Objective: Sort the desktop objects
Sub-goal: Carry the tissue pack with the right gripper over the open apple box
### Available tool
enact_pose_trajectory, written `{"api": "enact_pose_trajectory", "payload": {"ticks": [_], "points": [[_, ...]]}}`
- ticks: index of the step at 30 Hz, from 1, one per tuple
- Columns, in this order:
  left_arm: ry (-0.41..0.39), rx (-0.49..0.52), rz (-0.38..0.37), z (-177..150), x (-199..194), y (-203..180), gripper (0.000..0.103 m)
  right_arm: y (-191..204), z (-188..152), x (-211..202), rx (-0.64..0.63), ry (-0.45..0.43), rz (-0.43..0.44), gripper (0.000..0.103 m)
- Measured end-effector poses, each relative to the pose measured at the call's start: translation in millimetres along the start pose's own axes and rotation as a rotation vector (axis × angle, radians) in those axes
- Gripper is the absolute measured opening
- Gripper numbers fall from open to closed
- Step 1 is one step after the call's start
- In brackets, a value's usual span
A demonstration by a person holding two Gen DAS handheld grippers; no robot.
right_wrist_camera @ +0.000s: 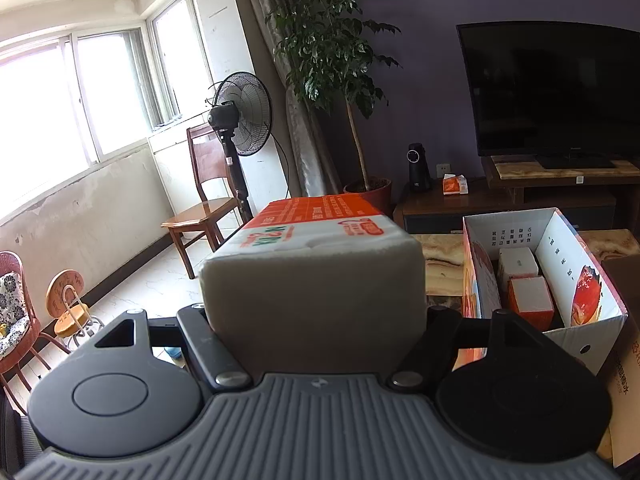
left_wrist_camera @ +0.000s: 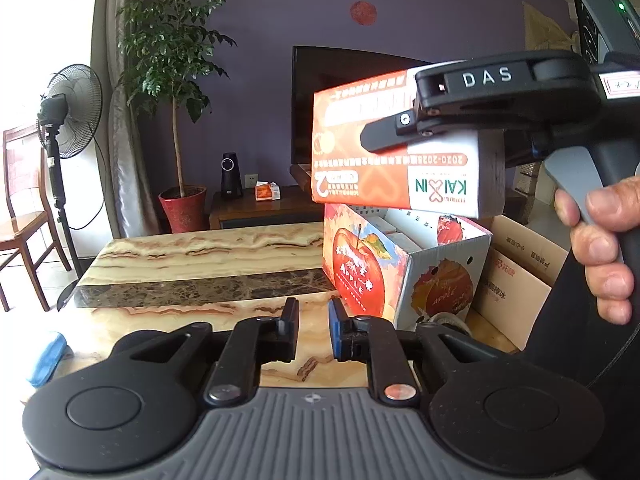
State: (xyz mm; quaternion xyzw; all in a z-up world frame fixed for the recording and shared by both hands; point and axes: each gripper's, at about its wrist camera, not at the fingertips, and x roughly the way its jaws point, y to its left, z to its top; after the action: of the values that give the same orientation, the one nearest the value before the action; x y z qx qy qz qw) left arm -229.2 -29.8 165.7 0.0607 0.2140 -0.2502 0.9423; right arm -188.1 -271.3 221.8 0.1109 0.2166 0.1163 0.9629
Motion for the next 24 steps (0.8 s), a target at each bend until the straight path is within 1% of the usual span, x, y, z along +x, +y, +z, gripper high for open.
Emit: {"api": "enact_pose_trajectory", "payload": {"ticks": [10,12,14,17,21,23,24], "points": [[-0.003,0.008,0.006,3.1,-7.2,-3.3,0.016,0.8,-2.2,0.4,-0.002,0.004,0.0,0.075],[-0.003,0.006,0.009,3.7,-8.0,-3.8,0.018,-0.6,-0.3,1.7,-0.003,0.005,-0.001,0.075],[-0.001,0.006,0.016,4.0,-7.8,-4.5,0.025,-1.6,0.4,2.9,-0.003,0.006,-0.001,0.075],[0.003,0.007,0.03,4.1,-7.7,-5.4,0.028,-1.5,0.2,4.3,-0.01,0.007,-0.003,0.075],[0.006,0.001,0.03,4.6,-8.5,-4.2,0.031,-1.1,-1.0,5.5,-0.013,0.01,-0.003,0.075],[0.007,0.0,0.031,4.8,-9.1,-4.3,0.038,-1.0,-1.0,6.1,-0.014,0.011,-0.003,0.075],[0.007,0.001,0.031,4.9,-9.6,-4.6,0.039,-0.4,-0.7,6.2,-0.014,0.012,-0.003,0.075]]}}
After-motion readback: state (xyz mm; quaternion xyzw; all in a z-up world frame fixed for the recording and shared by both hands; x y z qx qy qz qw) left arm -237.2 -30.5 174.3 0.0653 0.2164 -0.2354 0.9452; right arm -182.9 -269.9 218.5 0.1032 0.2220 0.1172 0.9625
